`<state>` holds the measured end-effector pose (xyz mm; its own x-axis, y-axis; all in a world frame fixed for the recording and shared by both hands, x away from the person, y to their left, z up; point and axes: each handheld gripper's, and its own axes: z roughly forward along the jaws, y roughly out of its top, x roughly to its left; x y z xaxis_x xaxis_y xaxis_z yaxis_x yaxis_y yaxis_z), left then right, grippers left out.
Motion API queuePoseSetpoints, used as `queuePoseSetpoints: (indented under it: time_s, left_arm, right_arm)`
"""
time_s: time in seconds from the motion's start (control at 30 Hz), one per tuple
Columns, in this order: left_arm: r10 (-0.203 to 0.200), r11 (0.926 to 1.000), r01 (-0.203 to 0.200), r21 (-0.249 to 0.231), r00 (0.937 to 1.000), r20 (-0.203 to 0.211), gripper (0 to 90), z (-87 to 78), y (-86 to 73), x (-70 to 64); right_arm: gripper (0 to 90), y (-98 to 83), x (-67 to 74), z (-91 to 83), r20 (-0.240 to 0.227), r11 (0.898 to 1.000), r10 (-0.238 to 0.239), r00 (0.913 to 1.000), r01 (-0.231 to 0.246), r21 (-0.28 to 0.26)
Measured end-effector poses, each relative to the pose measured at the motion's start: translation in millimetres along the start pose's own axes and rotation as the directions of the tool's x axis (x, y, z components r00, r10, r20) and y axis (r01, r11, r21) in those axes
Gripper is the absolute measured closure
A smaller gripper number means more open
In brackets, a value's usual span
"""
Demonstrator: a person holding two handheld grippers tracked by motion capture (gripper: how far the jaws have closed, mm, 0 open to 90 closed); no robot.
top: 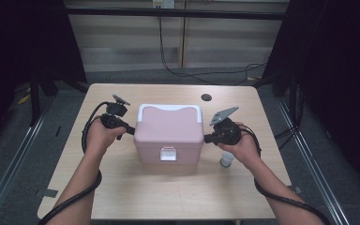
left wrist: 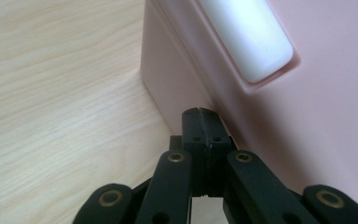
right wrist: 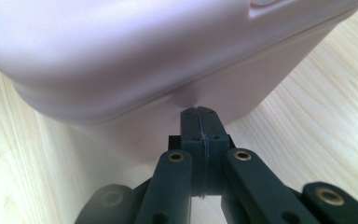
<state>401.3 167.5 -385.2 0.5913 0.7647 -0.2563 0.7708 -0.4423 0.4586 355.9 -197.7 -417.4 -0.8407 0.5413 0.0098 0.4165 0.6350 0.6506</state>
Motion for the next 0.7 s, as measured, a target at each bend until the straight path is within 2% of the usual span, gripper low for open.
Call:
queuePoseSetpoints:
  time_s: [0.03,0.1,0.43,0.53,0.6,0.7]
  left_arm:
    - [-0.001,1.0000,0.001,0.000,0.9999,0.012,90.0,0.8,-0.5,-1.8]
    - [-0.003,1.0000,0.003,-0.004,1.0000,0.009,90.0,1.2,-0.9,-2.9]
    - [-0.010,0.9999,0.010,0.006,0.9998,0.017,89.5,-1.9,-0.5,-0.7]
    - [-0.034,0.9994,0.034,0.005,0.9993,-0.018,86.8,-11.0,0.2,3.7]
    - [-0.033,0.9994,0.033,0.010,0.9993,-0.020,85.9,-17.6,1.7,5.7]
    - [-0.037,0.9991,0.038,0.017,0.9987,-0.035,85.4,-24.3,3.8,6.5]
  right_arm:
    - [90.0,-3.1,-2.8,-3.2,0.006,1.000,0.009,0.9999,-0.009,-0.005]
    - [90.0,-4.6,-3.9,-4.2,0.005,1.000,0.017,0.9998,-0.017,-0.012]
    - [90.0,-3.9,-3.2,-5.3,0.011,1.000,0.019,0.9998,-0.019,-0.004]
    - [90.0,-4.5,-2.0,-8.9,-0.006,1.000,0.021,0.9998,-0.022,-0.018]
    - [90.0,-5.1,-1.2,-11.2,-0.021,0.999,0.027,0.9994,-0.028,-0.024]
    - [90.0,-4.5,0.4,-13.4,-0.016,0.999,0.032,0.9994,-0.032,-0.015]
